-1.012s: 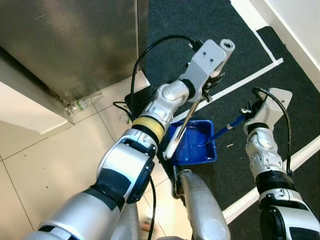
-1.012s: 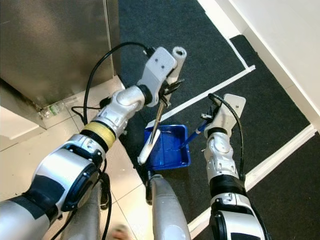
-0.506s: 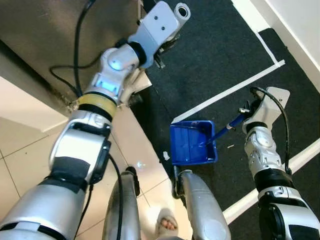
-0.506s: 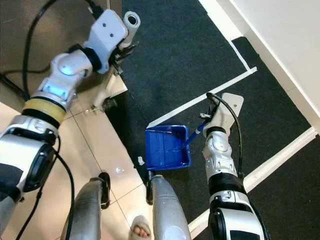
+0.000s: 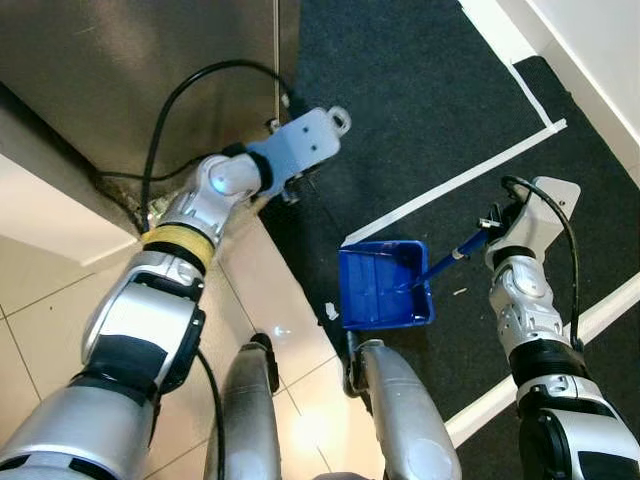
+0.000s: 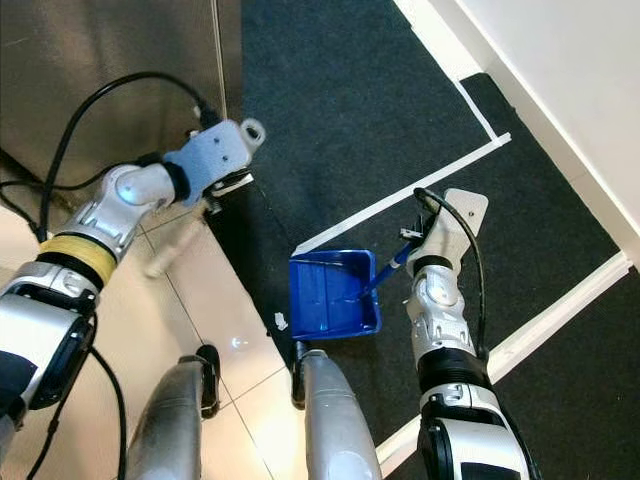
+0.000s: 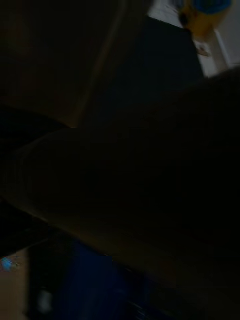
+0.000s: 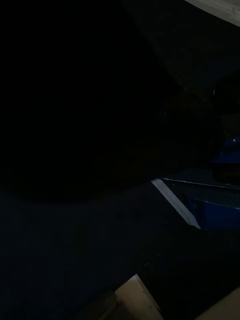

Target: Sweep floor

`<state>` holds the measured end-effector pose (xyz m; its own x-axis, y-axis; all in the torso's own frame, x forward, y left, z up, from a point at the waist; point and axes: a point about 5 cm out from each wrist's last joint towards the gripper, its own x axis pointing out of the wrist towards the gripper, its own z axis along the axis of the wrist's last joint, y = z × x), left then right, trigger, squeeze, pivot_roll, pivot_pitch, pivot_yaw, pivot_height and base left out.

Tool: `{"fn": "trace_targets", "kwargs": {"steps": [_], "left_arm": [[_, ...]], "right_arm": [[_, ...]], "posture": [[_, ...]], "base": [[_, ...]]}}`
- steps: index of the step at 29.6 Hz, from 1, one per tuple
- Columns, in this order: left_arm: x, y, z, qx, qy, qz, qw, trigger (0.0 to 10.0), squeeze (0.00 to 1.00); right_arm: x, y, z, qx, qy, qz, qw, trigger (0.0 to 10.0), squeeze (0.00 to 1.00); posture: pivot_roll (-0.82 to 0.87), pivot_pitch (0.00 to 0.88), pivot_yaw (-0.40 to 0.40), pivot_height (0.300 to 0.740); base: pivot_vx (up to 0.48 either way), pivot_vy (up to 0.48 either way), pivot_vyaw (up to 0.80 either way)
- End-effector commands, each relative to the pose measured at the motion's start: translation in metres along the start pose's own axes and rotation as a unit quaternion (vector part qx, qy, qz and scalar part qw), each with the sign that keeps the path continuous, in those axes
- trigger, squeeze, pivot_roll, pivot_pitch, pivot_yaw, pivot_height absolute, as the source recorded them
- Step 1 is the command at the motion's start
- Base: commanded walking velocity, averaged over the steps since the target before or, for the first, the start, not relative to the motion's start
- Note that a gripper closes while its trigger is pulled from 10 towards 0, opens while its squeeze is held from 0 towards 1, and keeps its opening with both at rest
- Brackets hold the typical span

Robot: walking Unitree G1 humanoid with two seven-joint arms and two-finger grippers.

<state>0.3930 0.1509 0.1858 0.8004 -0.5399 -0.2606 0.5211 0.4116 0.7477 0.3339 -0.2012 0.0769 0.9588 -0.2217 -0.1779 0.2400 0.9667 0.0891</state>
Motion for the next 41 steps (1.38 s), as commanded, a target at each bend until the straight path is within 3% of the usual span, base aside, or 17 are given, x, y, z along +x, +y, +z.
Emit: {"fn": "trace_targets", "kwargs": {"steps": [1, 7, 10, 12, 14, 16, 17, 21, 24, 25, 28, 31, 34, 41], "left_arm": [[-0.003, -0.007, -0.009, 0.024, 0.017, -0.009, 1.0, 10.0, 0.0], [-0.017, -0.007, -0.038, 0.047, 0.083, 0.022, 0.995, 10.0, 0.0], [-0.022, -0.014, -0.051, 0.056, 0.112, 0.02, 0.992, 10.0, 0.0], [-0.021, -0.019, -0.052, 0.03, 0.103, 0.015, 0.994, 10.0, 0.0], [-0.014, -0.026, -0.046, -0.019, 0.085, 0.018, 0.996, 10.0, 0.0], [-0.011, -0.029, -0.044, -0.029, 0.081, 0.019, 0.996, 10.0, 0.0], [0.0, -0.042, -0.033, -0.051, 0.06, 0.004, 0.997, 10.0, 0.0], [0.017, -0.055, -0.013, -0.078, 0.029, -0.008, 0.997, 10.0, 0.0], [0.022, -0.055, -0.004, -0.09, 0.016, -0.009, 0.996, 10.0, 0.0], [0.022, -0.051, -0.003, -0.088, 0.014, -0.007, 0.996, 10.0, 0.0], [0.012, -0.042, -0.014, 0.003, 0.04, -0.026, 0.999, 10.0, 0.0], [0.001, -0.037, -0.029, 0.052, 0.072, -0.042, 0.995, 10.0, 0.0], [-0.004, -0.035, -0.036, 0.074, 0.089, -0.049, 0.992, 10.0, 0.0], [-0.006, -0.028, -0.033, 0.102, 0.081, -0.05, 0.99, 10.0, 0.0]], "right_arm": [[-0.018, -0.004, -0.054, -0.01, 0.117, 0.002, 0.993, 10.0, 0.0], [-0.019, -0.014, -0.055, -0.011, 0.119, -0.006, 0.993, 10.0, 0.0], [-0.02, -0.015, -0.057, -0.012, 0.119, -0.005, 0.993, 10.0, 0.0], [-0.02, -0.016, -0.057, -0.017, 0.115, -0.003, 0.993, 10.0, 0.0], [-0.019, -0.02, -0.056, -0.02, 0.115, -0.005, 0.993, 10.0, 0.0], [-0.019, -0.022, -0.056, -0.021, 0.116, -0.006, 0.993, 10.0, 0.0], [-0.018, -0.028, -0.055, -0.024, 0.118, -0.008, 0.993, 10.0, 0.0], [-0.017, -0.032, -0.053, -0.029, 0.117, -0.011, 0.993, 10.0, 0.0], [-0.016, -0.034, -0.05, -0.031, 0.115, -0.012, 0.993, 10.0, 0.0], [-0.015, -0.034, -0.049, -0.032, 0.112, -0.013, 0.993, 10.0, 0.0], [-0.015, -0.037, -0.049, -0.029, 0.111, -0.017, 0.993, 10.0, 0.0], [-0.017, -0.041, -0.05, -0.022, 0.112, -0.02, 0.993, 10.0, 0.0], [-0.019, -0.044, -0.055, -0.011, 0.121, -0.026, 0.992, 10.0, 0.0], [-0.02, -0.047, -0.056, -0.005, 0.125, -0.026, 0.992, 10.0, 0.0]], "posture": [[-0.01, 0.394, -0.078, 0.74], [-0.01, 0.389, -0.084, 0.74], [-0.01, 0.367, -0.084, 0.74], [-0.01, 0.36, -0.086, 0.74], [0.01, 0.345, -0.1, 0.74], [0.01, 0.345, -0.1, 0.74], [0.01, 0.34, -0.118, 0.74], [0.0, 0.341, -0.124, 0.74], [0.0, 0.352, -0.116, 0.74], [0.0, 0.352, -0.116, 0.74], [0.01, 0.365, -0.101, 0.74], [0.02, 0.388, -0.103, 0.74], [0.02, 0.394, -0.107, 0.74], [0.02, 0.396, -0.111, 0.74]], "base": [[0.0, 0.0, 0.0], [0.0, 0.0, 0.0], [0.0, 0.0, 0.0], [0.0, 0.0, 0.0], [0.0, 0.0, 0.0], [0.0, 0.0, 0.0], [0.0, 0.0, 0.0], [0.0, 0.0, 0.0], [0.0, 0.0, 0.0], [0.0, 0.0, 0.0], [0.0, 0.0, 0.0], [0.0, 0.0, 0.0], [0.0, 0.0, 0.0], [0.0, 0.0, 0.0]]}}
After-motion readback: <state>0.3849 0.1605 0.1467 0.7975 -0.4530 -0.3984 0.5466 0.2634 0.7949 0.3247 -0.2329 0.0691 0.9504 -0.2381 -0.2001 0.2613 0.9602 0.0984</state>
